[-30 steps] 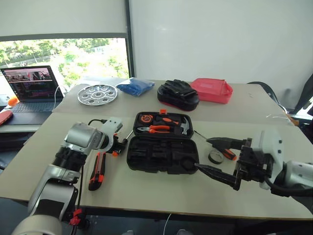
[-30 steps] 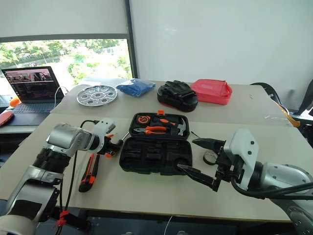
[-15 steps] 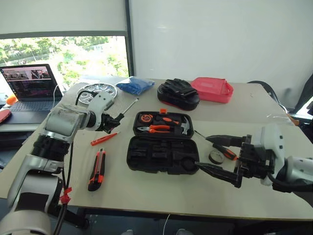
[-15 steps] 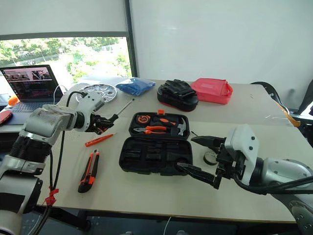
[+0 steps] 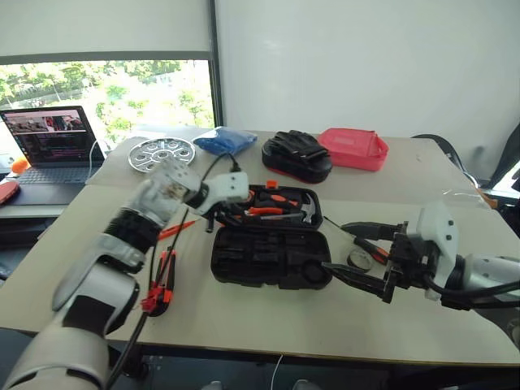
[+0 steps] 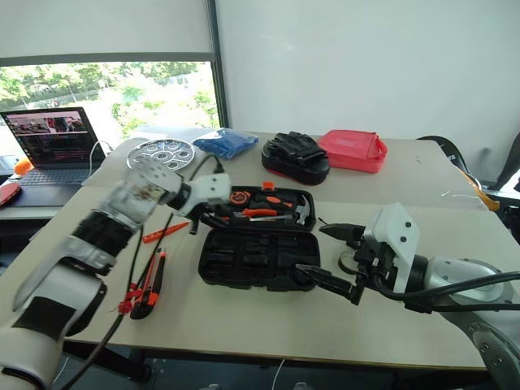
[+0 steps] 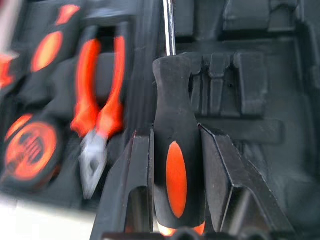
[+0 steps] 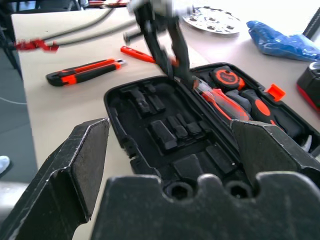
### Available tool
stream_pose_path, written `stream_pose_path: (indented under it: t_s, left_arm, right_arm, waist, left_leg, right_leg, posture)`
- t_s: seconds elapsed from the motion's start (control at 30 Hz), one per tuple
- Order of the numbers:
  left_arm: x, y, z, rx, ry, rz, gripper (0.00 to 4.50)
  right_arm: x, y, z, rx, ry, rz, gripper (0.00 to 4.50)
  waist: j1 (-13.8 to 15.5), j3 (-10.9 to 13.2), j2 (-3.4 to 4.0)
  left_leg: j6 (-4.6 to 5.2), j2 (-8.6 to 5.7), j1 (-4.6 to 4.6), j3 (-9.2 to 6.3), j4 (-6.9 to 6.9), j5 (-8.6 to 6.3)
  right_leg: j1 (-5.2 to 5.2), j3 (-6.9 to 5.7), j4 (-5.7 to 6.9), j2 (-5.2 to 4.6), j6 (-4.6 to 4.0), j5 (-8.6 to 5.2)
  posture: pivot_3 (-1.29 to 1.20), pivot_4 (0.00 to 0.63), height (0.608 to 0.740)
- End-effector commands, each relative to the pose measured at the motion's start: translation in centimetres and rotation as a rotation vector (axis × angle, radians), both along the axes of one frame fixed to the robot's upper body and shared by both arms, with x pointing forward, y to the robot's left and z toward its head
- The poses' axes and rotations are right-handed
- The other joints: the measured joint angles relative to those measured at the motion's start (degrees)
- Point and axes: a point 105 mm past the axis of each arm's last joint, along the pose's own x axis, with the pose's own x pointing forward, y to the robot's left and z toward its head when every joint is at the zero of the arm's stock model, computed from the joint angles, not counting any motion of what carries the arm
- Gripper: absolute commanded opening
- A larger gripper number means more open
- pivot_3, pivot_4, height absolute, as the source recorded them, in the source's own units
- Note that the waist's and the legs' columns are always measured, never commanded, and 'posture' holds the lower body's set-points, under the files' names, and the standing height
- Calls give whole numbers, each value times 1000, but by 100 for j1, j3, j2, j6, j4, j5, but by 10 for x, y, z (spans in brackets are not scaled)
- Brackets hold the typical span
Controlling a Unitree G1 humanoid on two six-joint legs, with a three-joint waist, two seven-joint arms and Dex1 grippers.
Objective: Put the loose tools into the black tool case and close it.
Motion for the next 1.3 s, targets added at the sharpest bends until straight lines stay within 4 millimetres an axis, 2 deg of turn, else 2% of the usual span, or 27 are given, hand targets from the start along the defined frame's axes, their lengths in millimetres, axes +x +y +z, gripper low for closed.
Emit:
stream_pose_path:
  t_s: [0.03, 0.17, 0.57, 0.6, 0.7, 0.77, 0.83, 0.93, 1.07, 1.13, 1.2, 1.27, 1.3]
  left_arm:
    - [9, -7, 7, 27, -81, -36, 851]
    - [14, -6, -5, 60, -84, -22, 851]
    - [18, -6, -8, 35, -58, -5, 851]
    - [18, -7, -7, 30, -62, -4, 1870]
    - [18, -5, -4, 26, -62, -6, 2767]
    - [17, -3, 0, 20, -58, -6, 3566]
    - [16, -1, 13, 4, -73, -20, 4219]
    - [10, 0, 30, -20, -59, -64, 3852]
    - [4, -8, 36, -34, -52, -121, 2269]
    - [3, -11, 32, -32, -52, -130, 1637]
    - [4, -15, 24, -19, -57, -133, 739]
    - [6, -17, 17, -7, -66, -127, 120]
    - [7, -18, 15, -5, -69, -121, 44]
  right_arm:
    - [-2, 0, 6, -7, -49, -26, 4500]
    - [-3, -1, 7, 4, -54, -49, 4500]
    - [-3, -3, 5, 2, -58, -71, 4500]
    - [-3, -3, 5, 2, -59, -70, 4500]
    - [-2, -3, 5, 3, -58, -69, 4500]
    - [-2, -3, 5, 4, -58, -69, 4500]
    - [-2, -3, 5, 5, -56, -68, 4500]
    - [0, -4, 3, 4, -53, -68, 4500]
    - [2, -6, -2, -30, -47, -73, 4500]
    - [4, -6, -5, -42, -46, -79, 4500]
    - [6, -8, -7, -54, -44, -91, 4500]
    - [8, -9, -8, -61, -43, -100, 4500]
    - [8, -10, -8, -63, -42, -104, 4500]
  waist:
    - [-10, 0, -1]
    - [12, 1, -1]
    - [19, 1, -2]
    - [18, 1, -2]
    - [19, 1, -2]
    - [19, 1, -2]
    - [17, 1, -2]
    - [11, 1, -2]
    - [17, 1, -1]
    - [26, 1, -1]
    - [25, 1, -1]
    - [22, 1, -1]
    - [21, 1, -2]
  left_leg:
    - [1, 1, -1, -1, 0, -1]
    - [3, -2, -1, -3, 2, -1]
    - [2, -2, 0, -6, 11, -1]
    - [3, -2, -1, -6, 14, -1]
    - [2, -2, 0, -7, 17, -1]
    - [2, -2, -1, -8, 22, -1]
    - [3, -2, -2, -9, 31, -2]
    - [7, 0, -11, -11, 42, -4]
    - [10, 1, -16, -15, 49, -6]
    - [10, 0, -16, -15, 51, -6]
    - [10, -1, -18, -16, 54, -6]
    - [10, -1, -18, -16, 55, -6]
    - [10, 0, -18, -16, 55, -6]
  right_leg:
    - [-1, 1, 1, 0, 0, 0]
    - [1, 0, 2, -1, 2, 1]
    - [4, -1, 10, -1, 5, 2]
    - [4, -1, 11, -1, 5, 2]
    - [6, -1, 13, -1, 6, 3]
    - [7, -2, 16, -1, 6, 3]
    - [7, -2, 20, 0, 7, 3]
    - [5, -6, 22, 2, 7, 3]
    - [5, -11, 22, 3, 7, 3]
    - [8, -11, 22, 2, 8, 4]
    - [8, -11, 22, 2, 10, 5]
    - [8, -11, 22, 2, 11, 5]
    - [7, -11, 22, 2, 11, 5]
  posture:
    - [0, 150, 740]
    - [0, 150, 740]
    - [0, 150, 740]
    - [0, 150, 740]
    - [0, 150, 740]
    - [0, 150, 740]
    - [0, 150, 740]
    - [0, 150, 740]
    - [0, 150, 740]
    - [0, 150, 740]
    - [0, 150, 740]
    - [0, 150, 740]
    - [0, 150, 740]
